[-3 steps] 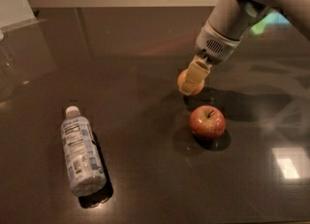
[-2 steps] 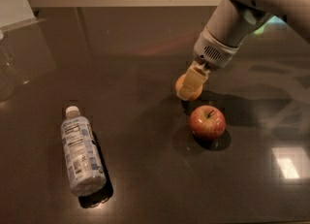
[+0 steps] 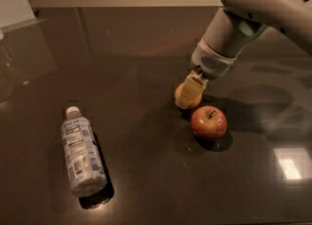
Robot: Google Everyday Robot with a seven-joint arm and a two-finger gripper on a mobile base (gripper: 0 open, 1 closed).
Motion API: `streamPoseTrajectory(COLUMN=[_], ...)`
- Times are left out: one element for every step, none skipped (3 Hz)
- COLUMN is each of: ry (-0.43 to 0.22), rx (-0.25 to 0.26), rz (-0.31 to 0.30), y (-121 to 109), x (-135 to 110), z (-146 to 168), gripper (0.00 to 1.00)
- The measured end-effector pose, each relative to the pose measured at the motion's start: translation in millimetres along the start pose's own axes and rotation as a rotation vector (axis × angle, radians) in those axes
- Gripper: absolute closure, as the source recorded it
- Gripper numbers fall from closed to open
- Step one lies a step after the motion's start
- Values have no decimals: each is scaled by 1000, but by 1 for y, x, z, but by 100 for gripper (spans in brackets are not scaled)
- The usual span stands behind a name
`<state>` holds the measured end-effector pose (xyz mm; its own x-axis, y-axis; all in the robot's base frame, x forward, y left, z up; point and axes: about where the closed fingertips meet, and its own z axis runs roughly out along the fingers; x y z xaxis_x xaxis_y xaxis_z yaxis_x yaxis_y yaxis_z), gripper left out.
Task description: Move orange near apple
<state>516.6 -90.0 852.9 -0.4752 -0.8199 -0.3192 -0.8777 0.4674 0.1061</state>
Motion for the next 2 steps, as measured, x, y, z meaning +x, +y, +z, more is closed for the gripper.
streamPoseTrajectory(ry=[6, 0], rx=[2, -1], rz=[6, 8], y=[0, -3], x=[1, 1], z=[3, 0], gripper=[6, 0])
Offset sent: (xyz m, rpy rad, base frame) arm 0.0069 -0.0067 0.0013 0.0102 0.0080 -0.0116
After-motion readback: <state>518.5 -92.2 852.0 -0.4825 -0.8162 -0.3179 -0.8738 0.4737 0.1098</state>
